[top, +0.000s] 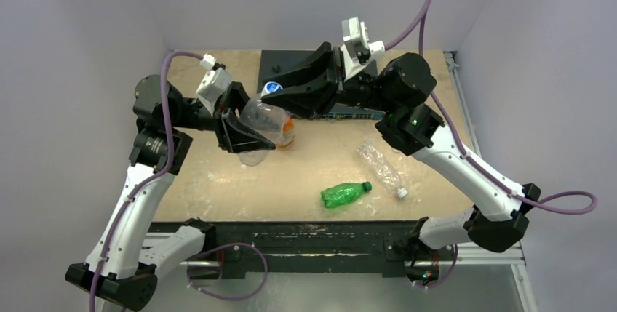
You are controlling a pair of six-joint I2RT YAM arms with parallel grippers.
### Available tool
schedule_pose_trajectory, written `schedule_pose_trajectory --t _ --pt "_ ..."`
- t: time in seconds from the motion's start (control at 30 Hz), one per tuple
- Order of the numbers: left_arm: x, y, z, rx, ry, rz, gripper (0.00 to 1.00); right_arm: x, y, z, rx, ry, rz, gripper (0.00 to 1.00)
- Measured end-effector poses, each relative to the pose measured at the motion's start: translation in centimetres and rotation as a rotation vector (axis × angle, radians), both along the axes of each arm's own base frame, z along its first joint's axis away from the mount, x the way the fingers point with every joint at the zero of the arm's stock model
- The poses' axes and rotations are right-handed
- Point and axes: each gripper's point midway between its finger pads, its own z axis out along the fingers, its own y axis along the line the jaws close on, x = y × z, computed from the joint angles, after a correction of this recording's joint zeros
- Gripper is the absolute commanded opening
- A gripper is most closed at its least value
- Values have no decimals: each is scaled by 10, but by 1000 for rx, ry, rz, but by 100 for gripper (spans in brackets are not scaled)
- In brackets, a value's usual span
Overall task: Unscrew the bottle caps
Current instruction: Unscrew the bottle cap from the plastic bottle.
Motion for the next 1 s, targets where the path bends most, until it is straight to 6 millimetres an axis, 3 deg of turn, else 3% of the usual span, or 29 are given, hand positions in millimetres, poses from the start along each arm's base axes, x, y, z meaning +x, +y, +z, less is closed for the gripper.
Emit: schedule_pose_trajectory --t 0.13,0.17,0.2,0.3,0.37,0.57,0.8,1.0 --pt "-10 2 2 9 5 -50 17 -11 -1 0 -3 -44 79 0" --pt "-12 2 2 11 8 -57 17 -12 -1 -1 -4 -48 91 6" --pt "-13 3 2 13 13 -62 16 -12 -1 -1 -6 -50 96 26" --pt "-13 3 1 17 21 -58 16 -7 -1 -1 -11 -33 72 74" --pt "-6 3 2 15 27 -11 16 3 0 -2 -16 -3 21 84" --pt "27 9 3 7 -96 246 6 49 -5 -1 7 121 -221 84" --pt "71 33 -24 85 -297 546 6 81 5 17 22 245 -403 81" --pt "99 47 -37 153 -344 679 6 105 18 -10 -44 323 -528 74"
